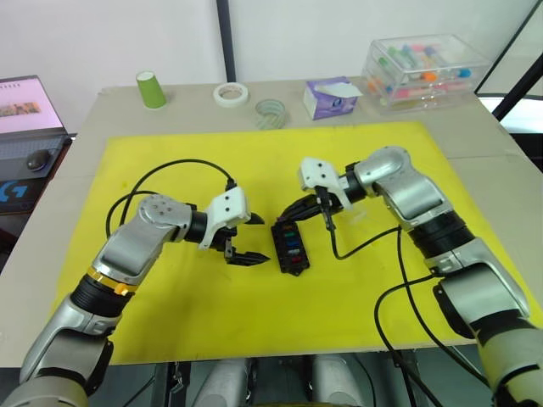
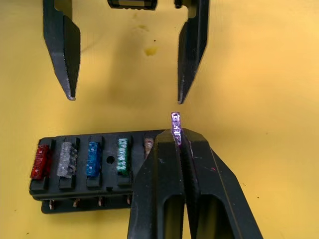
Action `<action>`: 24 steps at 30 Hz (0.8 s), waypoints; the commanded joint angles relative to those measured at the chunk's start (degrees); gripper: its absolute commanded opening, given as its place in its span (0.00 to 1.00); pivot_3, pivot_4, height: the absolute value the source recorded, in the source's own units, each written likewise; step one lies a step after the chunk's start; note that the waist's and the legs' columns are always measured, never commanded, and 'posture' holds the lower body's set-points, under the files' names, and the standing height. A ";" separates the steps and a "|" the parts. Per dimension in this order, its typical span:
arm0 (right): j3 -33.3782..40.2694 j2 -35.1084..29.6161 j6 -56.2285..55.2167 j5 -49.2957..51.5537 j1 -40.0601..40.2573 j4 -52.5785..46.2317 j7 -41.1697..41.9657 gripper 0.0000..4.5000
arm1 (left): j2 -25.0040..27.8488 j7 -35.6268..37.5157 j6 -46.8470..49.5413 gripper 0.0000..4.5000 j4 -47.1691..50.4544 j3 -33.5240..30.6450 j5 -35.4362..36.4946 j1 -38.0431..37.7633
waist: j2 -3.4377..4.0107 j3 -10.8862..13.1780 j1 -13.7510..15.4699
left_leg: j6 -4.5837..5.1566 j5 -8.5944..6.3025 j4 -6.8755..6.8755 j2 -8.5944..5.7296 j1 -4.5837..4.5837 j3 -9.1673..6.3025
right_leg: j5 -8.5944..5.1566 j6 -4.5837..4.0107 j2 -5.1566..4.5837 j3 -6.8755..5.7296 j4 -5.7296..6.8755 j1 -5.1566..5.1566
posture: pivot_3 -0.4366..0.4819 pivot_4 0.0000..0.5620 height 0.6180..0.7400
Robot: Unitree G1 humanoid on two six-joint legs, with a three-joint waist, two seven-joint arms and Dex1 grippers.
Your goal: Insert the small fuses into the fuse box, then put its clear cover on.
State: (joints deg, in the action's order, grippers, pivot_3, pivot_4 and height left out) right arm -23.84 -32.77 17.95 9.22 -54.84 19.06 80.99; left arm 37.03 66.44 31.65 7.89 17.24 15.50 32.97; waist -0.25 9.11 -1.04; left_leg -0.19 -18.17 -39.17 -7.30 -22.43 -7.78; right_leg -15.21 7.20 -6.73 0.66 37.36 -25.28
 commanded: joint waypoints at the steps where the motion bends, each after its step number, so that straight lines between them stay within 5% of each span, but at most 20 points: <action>1: 2.36 -0.36 0.20 0.29 -1.19 -1.21 0.74 0.00 | 0.20 0.33 -0.49 0.99 1.60 -0.31 0.19 0.27 | 0.00 0.00 -0.02 | 0.00 0.00 0.00 0.00 0.00 0.00 | 0.00 0.00 0.00 0.00 0.00 0.00 | 0.48 0.27 1.00; 24: 1.70 -0.03 -2.71 -3.13 -0.52 1.36 1.78 0.00 | -0.10 0.26 -0.33 0.99 1.71 -0.35 0.26 0.73 | 0.00 0.00 -0.02 | 0.00 0.00 0.00 0.00 0.00 0.00 | 0.00 0.00 0.00 0.00 0.00 0.00 | 0.48 0.27 1.00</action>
State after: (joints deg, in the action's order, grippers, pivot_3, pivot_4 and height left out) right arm -23.37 -32.77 16.23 6.70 -54.83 20.55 82.59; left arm 36.98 66.51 31.70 7.90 17.24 15.50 32.98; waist -0.25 9.11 -1.06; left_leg -0.19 -18.17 -39.17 -7.30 -22.43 -7.78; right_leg -15.21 7.20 -6.73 0.66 37.35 -25.28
